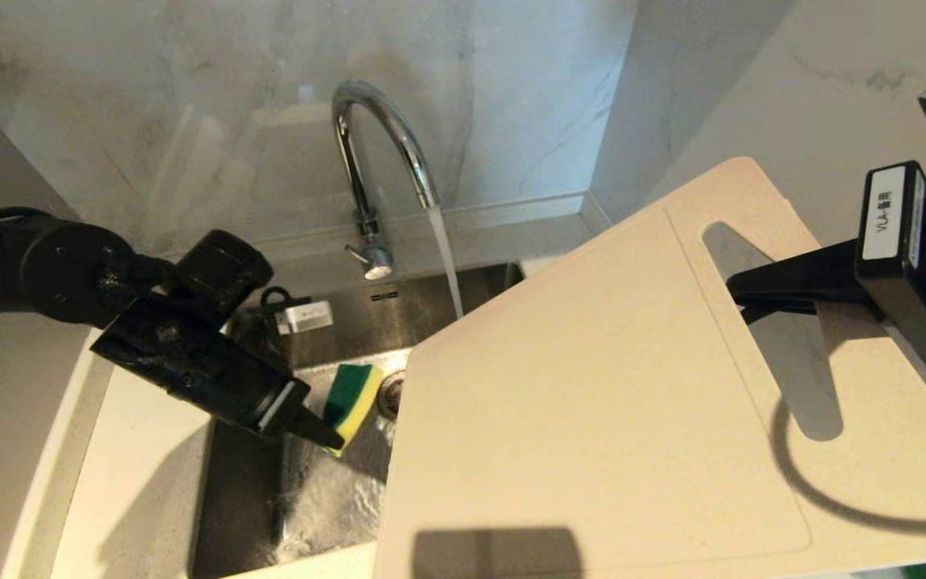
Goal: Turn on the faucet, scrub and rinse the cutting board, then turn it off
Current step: Scrub the cutting board underwater
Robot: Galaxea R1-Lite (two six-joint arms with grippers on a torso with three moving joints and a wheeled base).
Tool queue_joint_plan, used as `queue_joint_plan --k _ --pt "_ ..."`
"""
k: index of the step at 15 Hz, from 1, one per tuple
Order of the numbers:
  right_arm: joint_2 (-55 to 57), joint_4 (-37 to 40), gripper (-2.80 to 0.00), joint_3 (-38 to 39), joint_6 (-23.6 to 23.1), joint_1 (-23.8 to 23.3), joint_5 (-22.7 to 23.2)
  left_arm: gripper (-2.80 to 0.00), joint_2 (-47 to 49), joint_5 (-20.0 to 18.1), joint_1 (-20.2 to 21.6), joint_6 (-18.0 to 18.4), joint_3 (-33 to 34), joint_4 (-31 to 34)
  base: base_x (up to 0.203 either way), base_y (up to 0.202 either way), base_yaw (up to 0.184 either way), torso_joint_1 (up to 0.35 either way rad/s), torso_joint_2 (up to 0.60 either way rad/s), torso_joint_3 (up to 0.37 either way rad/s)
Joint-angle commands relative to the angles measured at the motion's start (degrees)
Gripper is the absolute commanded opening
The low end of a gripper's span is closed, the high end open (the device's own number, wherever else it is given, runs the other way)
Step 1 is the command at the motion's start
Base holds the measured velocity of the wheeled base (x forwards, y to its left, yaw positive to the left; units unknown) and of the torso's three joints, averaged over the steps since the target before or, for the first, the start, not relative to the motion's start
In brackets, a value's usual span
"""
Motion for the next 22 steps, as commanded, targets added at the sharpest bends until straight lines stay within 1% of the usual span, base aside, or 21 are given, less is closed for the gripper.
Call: queue_joint_plan --k 1,2,3,4,5,6,10,12,14,17,20,21,22 --pt "-0.09 0.45 -2.80 0.78 0.23 -0.04 -0.06 -2.80 -6.68 -0.99 1.44 -3.27 0.42 -0.01 0.000 0.000 0.000 0.000 0.00 0.000" --pt "-0.29 0.32 -2.80 1.33 0.07 -0.06 -0.11 -2.80 -9.16 -0.66 1.41 -5.52 -0.86 -0.02 0.000 0.000 0.000 0.000 0.00 0.000" --pt "-0.29 0.32 -2.80 1.34 -0.04 0.02 -0.11 -2.80 -11.40 0.42 1.23 -6.93 -2.00 0.03 0.000 0.000 0.000 0.000 0.00 0.000" --pt "-0.10 0.32 -2.80 1.34 -0.20 0.02 -0.11 -2.80 -13.02 3.13 1.09 -7.66 -2.99 0.03 0.000 0.000 0.000 0.000 0.00 0.000" --pt "0.08 0.29 -2.80 1.25 -0.28 0.00 -0.20 -2.80 -13.89 6.22 1.03 -7.95 -4.06 0.02 0.000 0.000 0.000 0.000 0.00 0.000" --pt "0.54 0.23 -2.80 1.25 -0.28 0.01 -0.31 -2.80 -14.40 8.01 1.02 -7.99 -5.05 0.02 0.000 0.000 0.000 0.000 0.00 0.000" --pt "2.18 0.17 -2.80 1.21 -0.11 -0.02 -0.37 -2.80 -14.06 12.90 1.01 -8.02 -11.69 0.13 0.000 0.000 0.000 0.000 0.00 0.000" --pt "3.74 -0.12 -2.80 1.13 0.06 -0.06 -0.37 -2.80 -14.00 13.84 1.01 -8.03 -15.88 0.96 0.000 0.000 0.000 0.000 0.00 0.000" --pt "5.34 -1.43 -2.80 1.32 0.35 -0.06 -0.38 -2.80 -14.23 13.93 1.05 -8.18 -18.60 3.54 0.000 0.000 0.000 0.000 0.00 0.000" --pt "8.99 -5.30 -2.80 1.18 0.58 -0.06 -0.87 -2.80 -15.37 13.93 1.10 -8.10 -19.12 4.68 0.000 0.000 0.000 0.000 0.00 0.000" --pt "15.91 -16.09 -2.80 0.17 1.16 -0.06 -6.18 -2.80 -16.38 15.15 1.10 -8.20 -19.04 5.28 0.000 0.000 0.000 0.000 0.00 0.000" --pt "18.39 -18.67 -2.80 -2.19 2.26 -0.04 -7.74 -2.80 -16.62 15.16 1.10 -8.20 -18.92 5.30 0.000 0.000 0.000 0.000 0.00 0.000" --pt "20.18 -19.15 -2.80 -6.23 3.98 -0.02 -8.37 -2.80 -16.76 15.16 1.10 -8.29 -18.57 5.33 0.000 0.000 0.000 0.000 0.00 0.000"
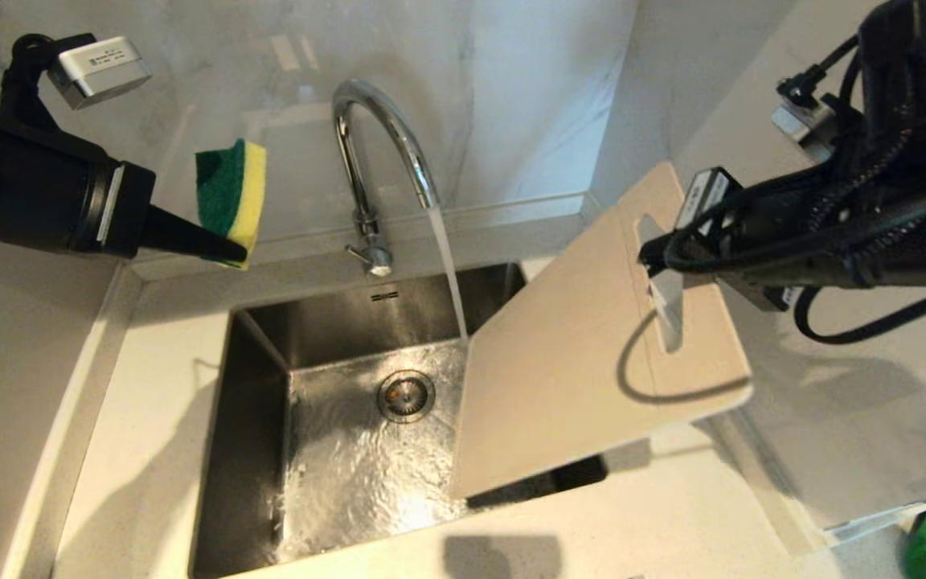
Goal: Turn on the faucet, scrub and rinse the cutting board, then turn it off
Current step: Scrub the cutting board underwater
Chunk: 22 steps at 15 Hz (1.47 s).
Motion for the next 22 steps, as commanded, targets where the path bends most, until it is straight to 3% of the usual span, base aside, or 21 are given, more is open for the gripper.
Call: queue_joint_plan --k 1,4,22 --pt "7.13 -0.63 -2.80 -8.69 3.68 0.05 -0.92 -2.80 -0.85 -0.09 0.04 -0.15 0.76 0.26 0.000 0.000 0.000 0.000 0.00 0.000" --pt "12.35 3.03 -2.80 -17.11 9.72 0.07 -1.16 -2.80 -1.26 -0.09 0.04 -0.25 1.25 0.35 0.000 0.000 0.000 0.000 0.00 0.000" --pt "13.26 1.93 -2.80 -17.96 14.85 2.18 -0.69 -2.80 -3.02 -0.17 0.04 -0.43 3.98 1.40 0.000 0.000 0.000 0.000 0.00 0.000"
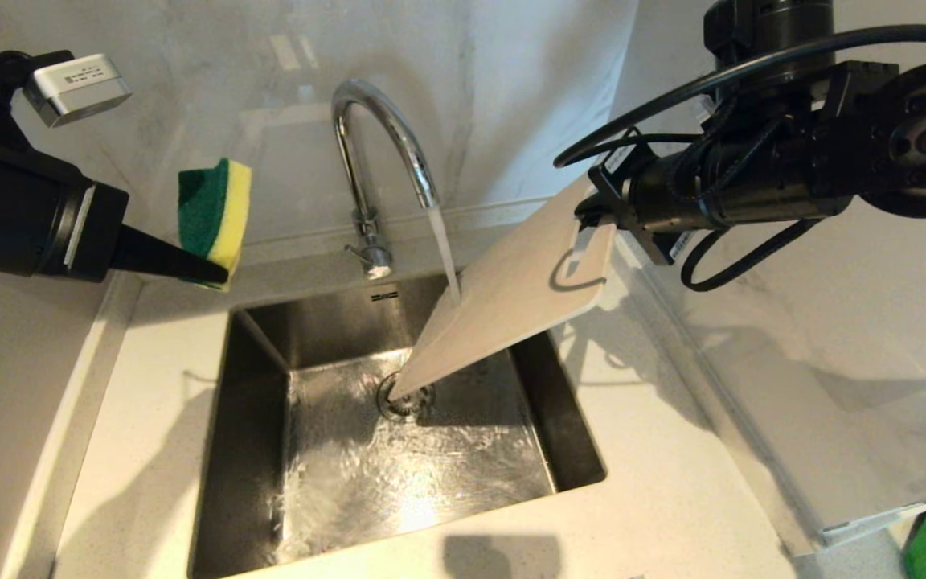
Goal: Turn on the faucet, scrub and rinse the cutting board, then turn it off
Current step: Scrub the cutting board underwater, then put down the cutting board
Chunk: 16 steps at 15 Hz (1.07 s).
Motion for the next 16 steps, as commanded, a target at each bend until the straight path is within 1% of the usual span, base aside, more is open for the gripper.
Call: queue_joint_plan --k 1,5,7,9,12,14,16 --pt "-3.07 0.83 -2.80 0.11 0.21 0.02 -0.02 -2.80 -0.32 -0.06 0.00 -0.04 0.07 0.24 0.000 0.000 0.000 0.000 0.00 0.000" --pt "-13.25 8.82 -2.80 0.13 -0.78 0.02 0.09 -2.80 -0.92 -0.06 0.00 -0.04 0.32 0.32 0.000 0.000 0.000 0.000 0.00 0.000" --pt "-18.65 15.50 -2.80 0.02 -2.75 0.02 0.08 -2.80 -1.46 -0.06 -0.09 0.03 1.16 0.32 0.000 0.000 0.000 0.000 0.00 0.000" --pt "-22.80 20.51 -2.80 -0.10 -4.30 0.01 0.10 -2.80 -1.73 -0.06 -0.09 0.22 2.27 0.31 0.000 0.000 0.000 0.000 0.00 0.000" --pt "-27.57 27.52 -2.80 0.48 -4.31 -0.04 -0.07 -2.80 -0.92 0.02 0.00 0.22 1.57 -0.02 0.000 0.000 0.000 0.000 0.00 0.000" --pt "-30.15 29.23 -2.80 3.91 -4.88 -0.06 -0.30 -2.80 -0.85 0.11 -0.09 0.22 1.57 -0.03 0.000 0.000 0.000 0.000 0.00 0.000" --pt "-33.72 30.87 -2.80 8.63 -7.99 -0.06 -0.39 -2.80 -0.85 0.35 -0.09 0.22 1.65 -0.03 0.000 0.000 0.000 0.000 0.00 0.000"
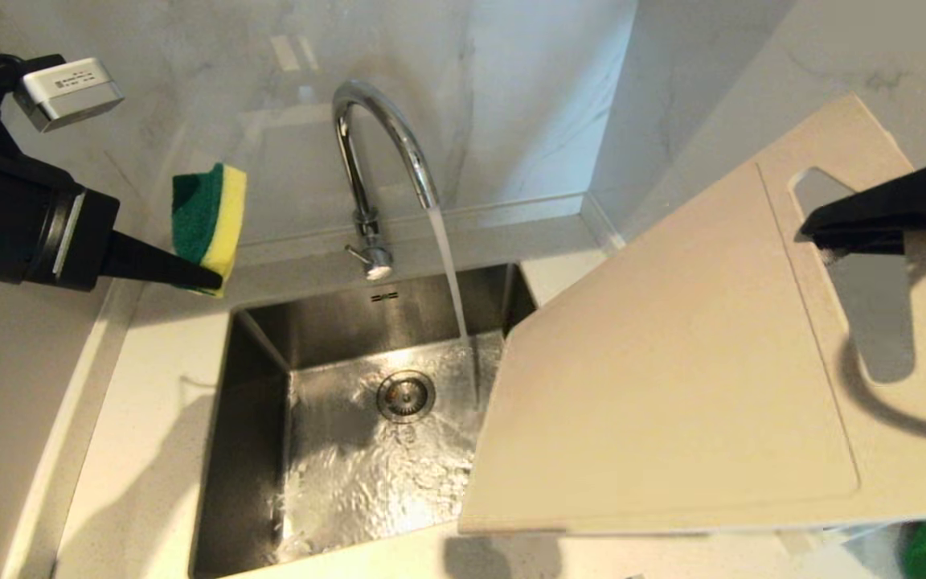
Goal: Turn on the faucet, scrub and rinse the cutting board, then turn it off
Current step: Put down the cutting board
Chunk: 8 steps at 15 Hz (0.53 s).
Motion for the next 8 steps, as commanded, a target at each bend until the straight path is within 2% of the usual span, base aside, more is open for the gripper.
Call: queue_joint_plan --k 1,5,8 --pt "-6.02 2.06 -2.80 5.65 -3.29 0.02 0.07 -2.80 0.13 0.19 0.00 -0.03 0.07 0.24 0.000 0.000 0.000 0.000 0.00 0.000" --pt "-11.26 2.64 -2.80 14.47 -7.21 0.02 0.31 -2.80 -0.57 0.28 0.00 -0.03 0.25 0.50 0.000 0.000 0.000 0.000 0.00 0.000" --pt "-12.63 2.70 -2.80 16.32 -8.59 0.02 0.50 -2.80 -0.66 0.63 0.00 -0.03 0.51 0.50 0.000 0.000 0.000 0.000 0.00 0.000"
